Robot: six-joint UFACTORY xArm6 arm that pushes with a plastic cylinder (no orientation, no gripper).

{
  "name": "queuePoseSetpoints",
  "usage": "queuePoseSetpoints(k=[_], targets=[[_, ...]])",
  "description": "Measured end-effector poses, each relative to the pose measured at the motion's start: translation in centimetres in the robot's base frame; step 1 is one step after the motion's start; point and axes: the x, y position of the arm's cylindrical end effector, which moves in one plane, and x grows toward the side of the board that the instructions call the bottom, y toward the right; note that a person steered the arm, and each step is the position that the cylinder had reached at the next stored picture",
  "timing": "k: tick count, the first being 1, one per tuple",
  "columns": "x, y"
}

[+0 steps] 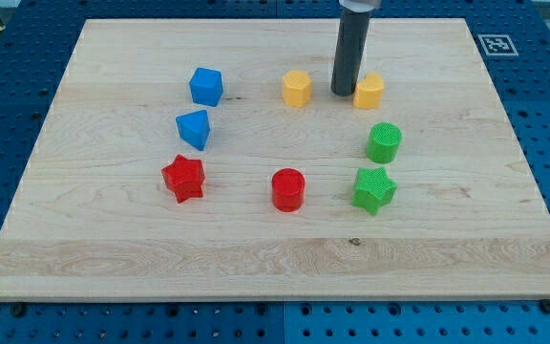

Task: Move the yellow hexagon left a bit

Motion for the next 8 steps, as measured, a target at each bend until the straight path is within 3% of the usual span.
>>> queuePoseSetpoints(k=[8], targets=[[0.1,-5.5]])
